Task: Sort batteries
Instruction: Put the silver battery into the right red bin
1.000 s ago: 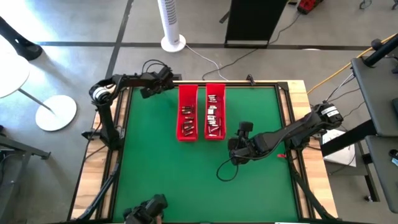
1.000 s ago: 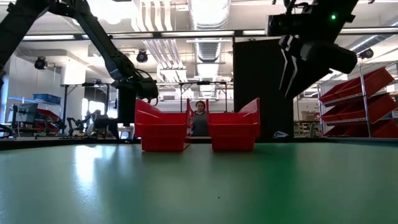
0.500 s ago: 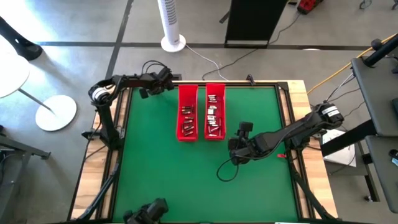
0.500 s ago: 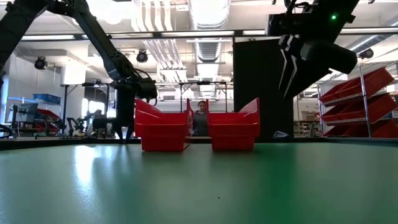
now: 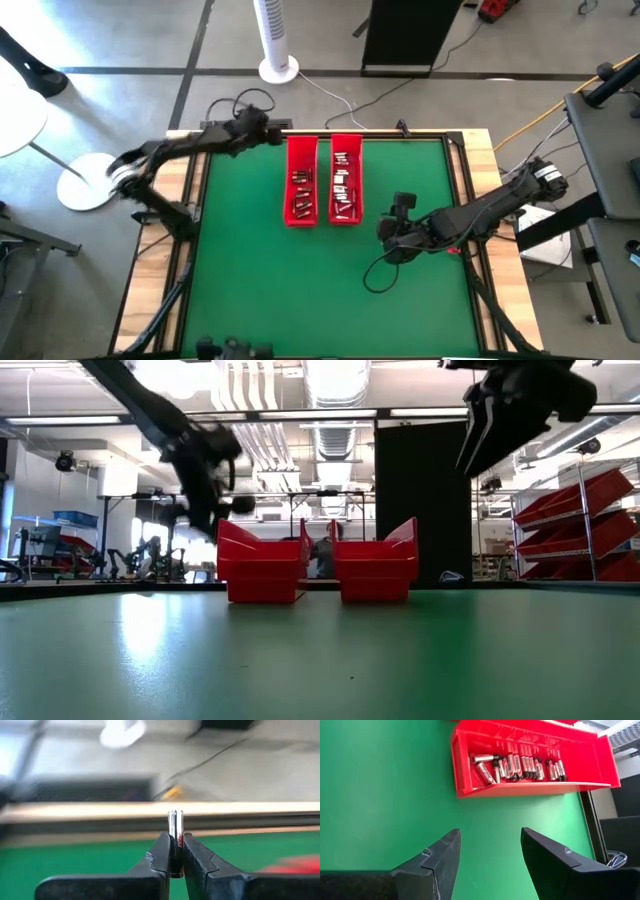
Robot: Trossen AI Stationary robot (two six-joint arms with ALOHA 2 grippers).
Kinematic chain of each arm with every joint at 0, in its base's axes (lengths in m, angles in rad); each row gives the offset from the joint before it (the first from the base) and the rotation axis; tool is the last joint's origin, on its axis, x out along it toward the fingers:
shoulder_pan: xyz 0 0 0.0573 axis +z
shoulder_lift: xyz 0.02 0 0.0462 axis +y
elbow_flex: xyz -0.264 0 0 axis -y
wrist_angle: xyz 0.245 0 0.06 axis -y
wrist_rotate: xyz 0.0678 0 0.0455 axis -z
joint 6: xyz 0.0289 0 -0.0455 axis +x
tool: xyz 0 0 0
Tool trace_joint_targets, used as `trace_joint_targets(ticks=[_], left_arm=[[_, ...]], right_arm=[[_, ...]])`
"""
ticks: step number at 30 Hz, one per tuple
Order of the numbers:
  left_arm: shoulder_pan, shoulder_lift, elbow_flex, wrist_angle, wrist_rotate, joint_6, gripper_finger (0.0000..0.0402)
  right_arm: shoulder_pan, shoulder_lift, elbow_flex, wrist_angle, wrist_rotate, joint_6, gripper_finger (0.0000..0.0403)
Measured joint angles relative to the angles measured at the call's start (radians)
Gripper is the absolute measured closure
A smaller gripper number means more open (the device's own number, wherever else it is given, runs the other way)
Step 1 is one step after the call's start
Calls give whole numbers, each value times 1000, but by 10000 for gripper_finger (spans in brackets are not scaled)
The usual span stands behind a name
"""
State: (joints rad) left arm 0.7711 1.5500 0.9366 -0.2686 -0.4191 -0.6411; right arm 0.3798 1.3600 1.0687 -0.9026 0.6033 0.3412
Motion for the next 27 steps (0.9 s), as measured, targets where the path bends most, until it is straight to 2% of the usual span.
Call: trace_joint_targets(ticks=[4, 6, 9, 11, 13, 15, 17, 21, 24, 27], left_arm=[[-108, -235, -181, 314, 72, 130, 391], [-182, -334, -287, 508, 120, 228, 392], [-330, -439, -434, 782, 204, 331, 392], [-446, -476, -504, 900, 200, 370, 392], [-569, -489, -549, 967, 144, 410, 392], [-689, -483, -567, 984, 75, 459, 392], [-802, -469, -569, 994, 12, 511, 392], [-995, -432, -546, 1115, -14, 633, 393], [-1103, -415, -513, 1215, -13, 747, 393], [-1144, -396, -471, 1217, -18, 808, 393]], right_arm=[[-2, -40, 0, 21, 3, -16, 202], [-3, -54, 0, 86, 17, -62, 202], [-12, -61, 0, 296, 59, -203, 202], [-27, -55, -2, 510, 54, -339, 202], [-46, -40, -2, 721, 42, -462, 202], [-67, -16, -1, 904, 5, -565, 202], [-91, 7, -1, 1063, -83, -625, 202], [-139, 69, 0, 1294, -273, -593, 202], [-155, 133, 0, 1403, -315, -570, 202], [-160, 194, 16, 1513, -316, -569, 202]])
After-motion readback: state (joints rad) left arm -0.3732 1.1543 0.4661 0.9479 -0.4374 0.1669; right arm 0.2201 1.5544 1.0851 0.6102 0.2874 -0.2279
